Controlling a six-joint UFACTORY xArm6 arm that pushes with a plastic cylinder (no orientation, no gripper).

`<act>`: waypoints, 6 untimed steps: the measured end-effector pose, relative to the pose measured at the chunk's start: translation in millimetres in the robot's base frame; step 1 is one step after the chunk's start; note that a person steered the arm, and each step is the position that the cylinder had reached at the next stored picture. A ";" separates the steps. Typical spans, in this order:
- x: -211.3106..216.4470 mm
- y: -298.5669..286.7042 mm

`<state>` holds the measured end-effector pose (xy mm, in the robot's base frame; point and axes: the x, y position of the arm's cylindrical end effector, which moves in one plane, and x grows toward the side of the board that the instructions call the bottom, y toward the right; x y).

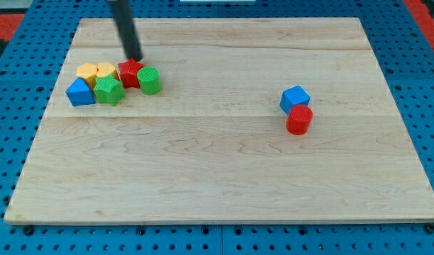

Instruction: Separate the blue cube and the red circle

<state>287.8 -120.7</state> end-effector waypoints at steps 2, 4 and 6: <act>29.2 226.2; 144.4 312.2; 121.1 114.9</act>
